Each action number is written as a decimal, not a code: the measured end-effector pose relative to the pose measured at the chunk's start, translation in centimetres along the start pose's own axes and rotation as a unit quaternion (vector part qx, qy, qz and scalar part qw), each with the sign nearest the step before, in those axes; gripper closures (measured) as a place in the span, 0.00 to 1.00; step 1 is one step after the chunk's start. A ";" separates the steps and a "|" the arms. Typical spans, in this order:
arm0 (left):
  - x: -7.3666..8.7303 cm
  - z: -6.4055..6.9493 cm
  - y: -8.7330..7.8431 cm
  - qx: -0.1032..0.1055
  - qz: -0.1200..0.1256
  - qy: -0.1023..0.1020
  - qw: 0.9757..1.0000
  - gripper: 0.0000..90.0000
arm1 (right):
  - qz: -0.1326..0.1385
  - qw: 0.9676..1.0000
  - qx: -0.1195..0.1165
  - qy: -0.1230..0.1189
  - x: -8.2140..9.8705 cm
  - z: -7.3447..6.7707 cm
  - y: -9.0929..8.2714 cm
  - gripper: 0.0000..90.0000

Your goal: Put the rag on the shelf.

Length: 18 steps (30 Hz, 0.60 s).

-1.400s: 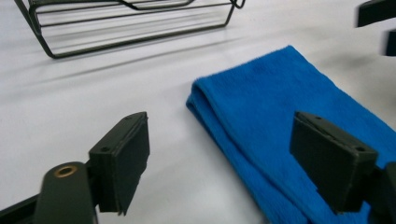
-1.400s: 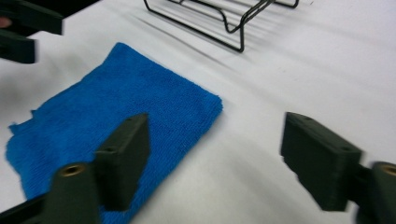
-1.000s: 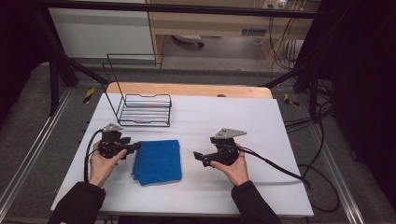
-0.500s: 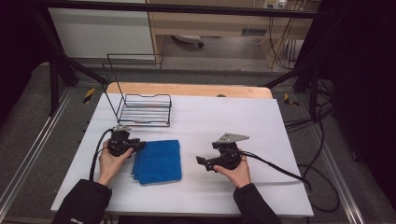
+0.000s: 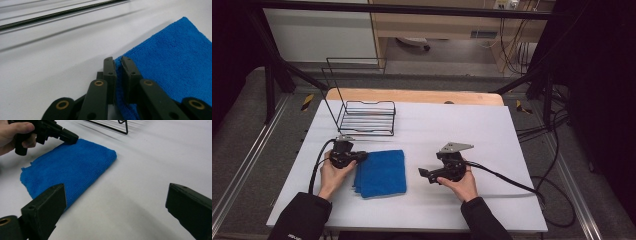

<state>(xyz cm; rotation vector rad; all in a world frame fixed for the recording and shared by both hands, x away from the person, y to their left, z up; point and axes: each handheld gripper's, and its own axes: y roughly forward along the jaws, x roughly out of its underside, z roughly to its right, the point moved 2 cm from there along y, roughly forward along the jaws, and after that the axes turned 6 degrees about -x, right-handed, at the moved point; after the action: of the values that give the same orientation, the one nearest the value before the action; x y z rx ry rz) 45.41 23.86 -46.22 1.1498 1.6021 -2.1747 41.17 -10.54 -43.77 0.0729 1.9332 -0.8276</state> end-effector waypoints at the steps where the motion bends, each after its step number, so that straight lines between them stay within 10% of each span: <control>1: 0.0 0.0 0.0 -0.001 0.001 0.001 1.000 0.92 | -0.001 1.000 0.003 -0.003 -0.2 -0.1 0.2 0.03; 18: 0.1 0.4 0.0 -0.014 0.006 0.025 1.000 0.92 | -0.010 0.999 0.030 0.017 -4.7 -0.2 8.0 0.17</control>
<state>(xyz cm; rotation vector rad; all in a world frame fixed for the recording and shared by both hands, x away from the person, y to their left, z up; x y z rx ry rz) 45.18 23.53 -46.29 1.2122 1.6374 -2.1248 46.54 -2.94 -44.03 0.1054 1.9440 -0.9031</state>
